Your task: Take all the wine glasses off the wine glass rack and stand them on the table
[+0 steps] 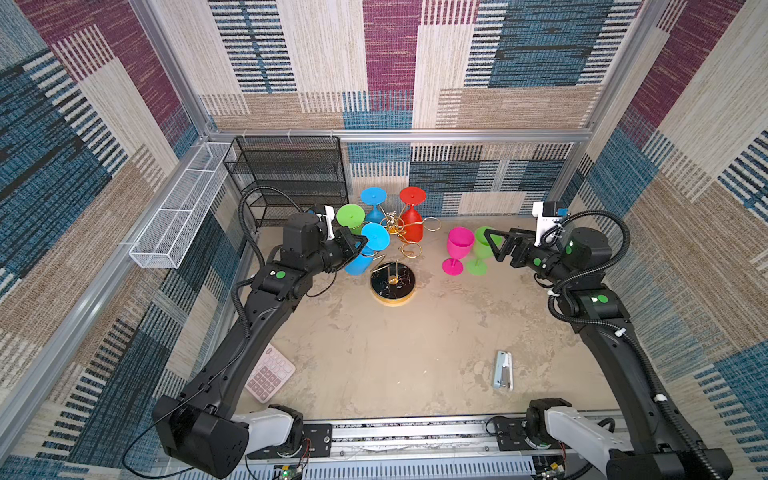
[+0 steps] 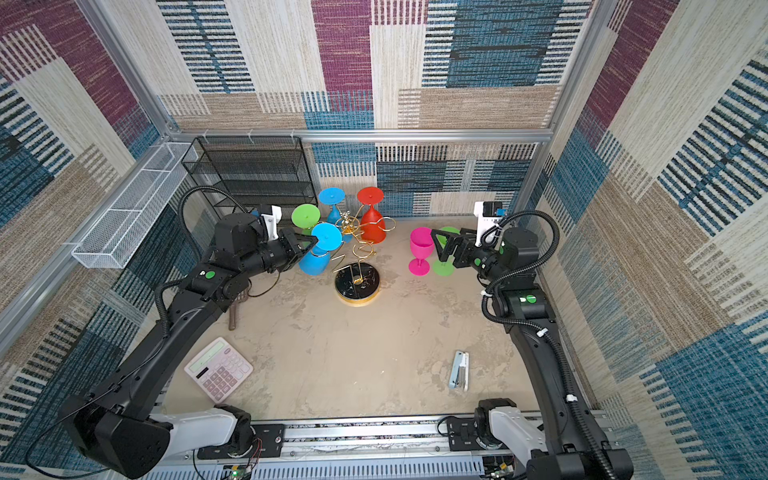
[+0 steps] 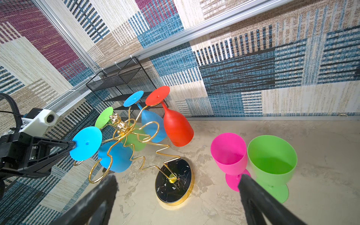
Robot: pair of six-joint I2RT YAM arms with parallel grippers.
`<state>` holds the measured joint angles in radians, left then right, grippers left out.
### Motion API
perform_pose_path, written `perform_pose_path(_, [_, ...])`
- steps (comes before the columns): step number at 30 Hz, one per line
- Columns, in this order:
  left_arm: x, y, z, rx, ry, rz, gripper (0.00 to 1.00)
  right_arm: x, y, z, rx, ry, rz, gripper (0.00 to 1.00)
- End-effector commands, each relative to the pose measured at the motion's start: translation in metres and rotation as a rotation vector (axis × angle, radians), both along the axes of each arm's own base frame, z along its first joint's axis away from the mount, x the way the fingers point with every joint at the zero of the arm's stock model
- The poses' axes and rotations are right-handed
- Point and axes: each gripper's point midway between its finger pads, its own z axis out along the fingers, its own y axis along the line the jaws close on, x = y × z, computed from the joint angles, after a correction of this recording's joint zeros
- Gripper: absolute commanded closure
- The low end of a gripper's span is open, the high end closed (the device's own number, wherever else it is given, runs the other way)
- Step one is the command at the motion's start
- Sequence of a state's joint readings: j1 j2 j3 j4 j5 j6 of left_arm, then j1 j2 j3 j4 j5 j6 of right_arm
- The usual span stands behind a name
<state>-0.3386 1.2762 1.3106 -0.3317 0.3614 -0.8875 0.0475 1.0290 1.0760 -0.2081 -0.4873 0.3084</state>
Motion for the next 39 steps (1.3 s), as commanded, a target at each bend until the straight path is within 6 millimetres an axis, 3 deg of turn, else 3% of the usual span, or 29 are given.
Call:
perform_pose_path(1, [0.006,0.007,0.009,0.003,-0.048,0.046,1.0,-0.002,0.0,0.009,-0.007,-0.027,-0.002,0.01])
perform_pose_path(14, [0.006,0.021,0.014,-0.002,-0.082,0.128,1.0,-0.002,0.0,0.011,-0.009,-0.029,-0.003,0.01])
perform_pose_path(24, [0.001,0.013,0.025,-0.054,-0.095,0.086,1.0,-0.004,-0.001,0.013,-0.009,-0.034,-0.007,0.01])
perform_pose_path(39, [0.003,0.006,0.007,0.004,-0.016,0.031,1.0,-0.007,-0.001,0.012,-0.009,-0.033,-0.004,0.01])
